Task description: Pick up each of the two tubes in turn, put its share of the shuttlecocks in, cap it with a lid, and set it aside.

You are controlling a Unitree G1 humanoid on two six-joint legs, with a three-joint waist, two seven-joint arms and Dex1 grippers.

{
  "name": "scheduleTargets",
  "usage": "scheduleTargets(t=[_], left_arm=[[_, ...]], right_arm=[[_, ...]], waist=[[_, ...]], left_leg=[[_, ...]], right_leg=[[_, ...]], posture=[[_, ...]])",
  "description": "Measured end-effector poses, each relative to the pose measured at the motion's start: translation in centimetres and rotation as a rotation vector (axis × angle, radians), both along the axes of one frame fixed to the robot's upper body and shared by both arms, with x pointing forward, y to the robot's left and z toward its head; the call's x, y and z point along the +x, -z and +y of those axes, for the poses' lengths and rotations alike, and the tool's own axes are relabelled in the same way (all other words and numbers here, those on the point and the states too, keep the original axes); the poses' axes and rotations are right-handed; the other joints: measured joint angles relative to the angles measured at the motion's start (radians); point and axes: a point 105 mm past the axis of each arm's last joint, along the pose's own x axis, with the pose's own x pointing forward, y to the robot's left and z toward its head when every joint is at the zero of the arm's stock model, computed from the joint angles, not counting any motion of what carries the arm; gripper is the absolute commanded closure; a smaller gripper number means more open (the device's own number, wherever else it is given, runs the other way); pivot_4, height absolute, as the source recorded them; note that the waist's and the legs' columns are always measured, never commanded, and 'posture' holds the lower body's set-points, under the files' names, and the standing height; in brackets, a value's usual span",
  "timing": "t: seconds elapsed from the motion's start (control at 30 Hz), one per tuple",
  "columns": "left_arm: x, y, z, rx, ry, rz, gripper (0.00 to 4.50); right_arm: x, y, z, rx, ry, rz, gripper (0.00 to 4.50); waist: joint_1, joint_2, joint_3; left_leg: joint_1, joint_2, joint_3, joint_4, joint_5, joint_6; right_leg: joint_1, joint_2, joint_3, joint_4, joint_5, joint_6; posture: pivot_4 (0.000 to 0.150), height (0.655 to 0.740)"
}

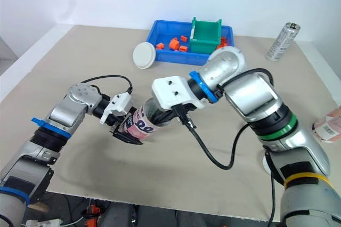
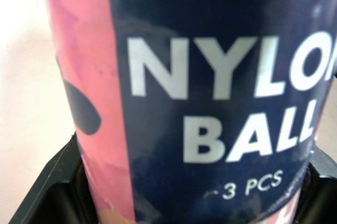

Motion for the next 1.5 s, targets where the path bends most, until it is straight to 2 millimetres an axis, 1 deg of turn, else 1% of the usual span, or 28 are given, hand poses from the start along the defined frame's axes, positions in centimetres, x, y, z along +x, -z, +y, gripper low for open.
scheduleTargets(t=[0.07, 0.23, 0.4, 0.57, 0.63, 0.7, 0.73, 0.8, 0.83, 0.87, 0.93, 1.0, 1.1, 1.17, 1.23, 1.27, 1.3, 1.33, 1.4, 1.43, 1.5], left_arm=[[0.0, 0.1, 0.0, 0.004, -0.002, 0.000, 0.65], [0.1, 0.1, 0.2, 0.013, -0.008, -0.001, 0.65], [0.1, 0.2, 0.2, 0.013, -0.009, -0.002, 0.65], [0.1, 0.1, 0.0, 0.009, -0.005, -0.001, 0.65], [0.1, 0.1, -0.1, 0.007, -0.004, -0.001, 0.65], [0.1, 0.1, -0.2, 0.003, -0.002, -0.001, 0.65], [0.1, 0.2, -0.2, 0.003, -0.002, -0.001, 0.65], [0.1, 0.1, -0.2, 0.000, -0.001, 0.000, 0.65], [0.1, 0.1, -0.2, -0.001, -0.002, -0.001, 0.65], [0.1, 0.1, -0.2, -0.001, -0.002, -0.001, 0.65], [0.1, 0.1, -0.5, -0.012, -0.004, -0.003, 0.65], [0.1, 0.0, -0.7, -0.026, -0.005, -0.005, 0.65], [0.2, -0.3, -1.2, -0.085, -0.016, -0.003, 0.65], [0.2, -0.6, -1.6, -0.134, -0.020, 0.004, 0.65], [-0.1, -1.0, -2.3, -0.193, -0.014, 0.018, 0.65], [-0.3, -1.2, -2.8, -0.229, -0.010, 0.030, 0.65], [-0.5, -1.4, -3.5, -0.286, -0.002, 0.045, 0.65], [-0.7, -1.3, -4.0, -0.329, -0.003, 0.064, 0.65], [-0.9, -0.8, -4.8, -0.384, -0.015, 0.103, 0.65], [-1.1, -0.8, -5.7, -0.426, -0.009, 0.113, 0.65], [-1.2, -0.3, -6.5, -0.456, -0.004, 0.123, 0.65]], right_arm=[[0.2, 0.3, 1.0, -0.001, -0.006, -0.001, 4.42], [0.6, 0.9, 1.9, -0.004, 0.022, -0.001, 4.42], [0.8, 1.4, 1.6, -0.036, 0.056, -0.011, 4.42], [0.8, 1.1, 0.9, -0.059, 0.067, -0.040, 4.42], [1.0, 0.0, 0.3, -0.044, 0.081, -0.058, 4.42], [0.8, -1.8, -0.5, -0.005, 0.089, -0.065, 4.42], [0.7, -3.1, -1.0, 0.021, 0.095, -0.084, 4.42], [0.1, -4.8, -2.1, 0.051, 0.095, -0.101, 4.42], [-0.1, -5.2, -2.7, 0.057, 0.096, -0.099, 4.42], [-0.2, -5.4, -3.0, 0.059, 0.101, -0.099, 4.42], [0.1, -5.5, -4.6, 0.039, 0.156, -0.118, 4.42], [0.3, -5.5, -5.7, 0.045, 0.197, -0.116, 4.42], [0.6, -5.8, -8.0, 0.103, 0.290, -0.105, 4.42], [0.7, -6.0, -9.1, 0.161, 0.351, -0.103, 4.42], [0.9, -5.8, -10.1, 0.216, 0.426, -0.086, 3.85], [1.0, -5.4, -10.9, 0.223, 0.472, -0.070, 3.61], [1.0, -4.3, -12.6, 0.212, 0.560, -0.037, 3.28], [1.0, -3.0, -14.0, 0.198, 0.640, 0.000, 2.84], [0.9, -1.0, -16.0, 0.178, 0.750, 0.067, 2.08], [0.4, 0.1, -17.6, 0.142, 0.814, 0.096, 1.83], [0.1, 0.5, -18.8, 0.126, 0.861, 0.109, 1.83]], waist=[[0.001, 0.000, 0.000], [0.003, 0.000, 0.000], [0.003, 0.000, 0.000], [0.003, 0.000, 0.000], [0.003, 0.000, 0.000], [0.003, 0.000, 0.000], [0.003, 0.000, 0.000], [0.003, 0.000, 0.000], [0.003, 0.000, 0.000], [0.003, 0.000, 0.000], [0.003, 0.000, 0.000], [0.003, 0.000, 0.000], [0.004, 0.000, 0.000], [0.004, 0.000, 0.000], [0.003, 0.000, 0.000], [0.004, 0.000, 0.000], [0.009, -0.001, 0.000], [0.015, -0.001, 0.000], [0.016, 0.001, 0.000], [0.018, 0.002, 0.000], [0.018, 0.002, 0.000]], left_leg=[[0.000, 0.001, -0.001, 0.000, 0.000, 0.000], [0.000, 0.000, -0.001, 0.001, 0.000, 0.000], [0.000, 0.000, -0.001, 0.000, 0.000, 0.000], [0.000, 0.000, -0.002, 0.001, 0.000, 0.000], [0.000, 0.000, -0.002, 0.001, 0.000, 0.000], [0.000, 0.000, -0.002, 0.001, 0.000, 0.000], [0.000, 0.000, -0.002, 0.001, 0.000, 0.000], [0.000, 0.000, -0.002, 0.000, 0.000, 0.000], [0.000, 0.000, -0.002, 0.000, 0.000, 0.000], [0.000, 0.000, -0.002, 0.000, 0.000, 0.000], [0.000, 0.000, -0.002, 0.000, 0.000, 0.000], [0.000, 0.000, -0.002, 0.000, 0.000, 0.000], [0.000, -0.001, -0.001, 0.000, 0.000, 0.000], [0.000, -0.001, -0.001, 0.000, 0.000, 0.000], [0.000, -0.001, -0.001, 0.000, 0.000, 0.000], [0.000, -0.001, -0.002, 0.000, 0.000, 0.000], [0.000, -0.001, -0.002, 0.000, 0.000, 0.000], [0.000, -0.002, -0.001, 0.001, 0.000, 0.000], [-0.001, -0.003, 0.001, 0.001, 0.000, 0.000], [-0.001, -0.003, 0.000, 0.002, 0.000, 0.000], [-0.001, -0.003, 0.001, 0.002, 0.000, 0.000]], right_leg=[[0.000, 0.001, -0.001, 0.001, 0.000, 0.000], [0.001, 0.000, -0.001, 0.001, 0.000, 0.000], [0.000, 0.001, -0.001, 0.001, 0.000, 0.000], [0.001, 0.000, -0.001, 0.001, 0.000, 0.000], [0.001, 0.000, -0.001, 0.001, 0.000, 0.000], [0.001, 0.000, -0.002, 0.001, 0.000, 0.000], [0.001, 0.000, -0.002, 0.001, 0.000, 0.000], [0.001, 0.000, -0.002, 0.001, 0.000, -0.001], [0.001, 0.000, -0.002, 0.001, 0.000, -0.001], [0.001, 0.000, -0.002, 0.001, 0.000, -0.001], [0.001, 0.000, -0.002, 0.000, -0.001, -0.001], [0.001, 0.000, -0.002, 0.000, -0.001, 0.000], [0.001, -0.001, -0.001, 0.000, -0.001, 0.000], [0.001, -0.001, -0.001, 0.000, -0.001, 0.000], [0.001, -0.001, -0.001, 0.000, -0.001, 0.000], [0.002, -0.001, -0.001, 0.001, -0.001, 0.000], [0.003, -0.001, -0.002, 0.000, -0.001, 0.000], [0.003, -0.002, -0.002, 0.000, -0.001, -0.001], [0.002, -0.003, 0.000, -0.001, 0.000, 0.001], [0.003, -0.004, 0.000, -0.001, 0.000, 0.002], [0.003, -0.004, 0.000, -0.001, 0.001, 0.003]], posture=[[0.150, 0.7275], [0.150, 0.7275], [0.150, 0.7275], [0.150, 0.7275], [0.150, 0.7275], [0.150, 0.7275], [0.150, 0.7275], [0.150, 0.7275], [0.150, 0.7275], [0.150, 0.7275], [0.150, 0.7275], [0.150, 0.7275], [0.150, 0.7275], [0.150, 0.7275], [0.150, 0.7275], [0.150, 0.7275], [0.150, 0.7275], [0.150, 0.7275], [0.150, 0.7275], [0.150, 0.7275], [0.150, 0.7275]])
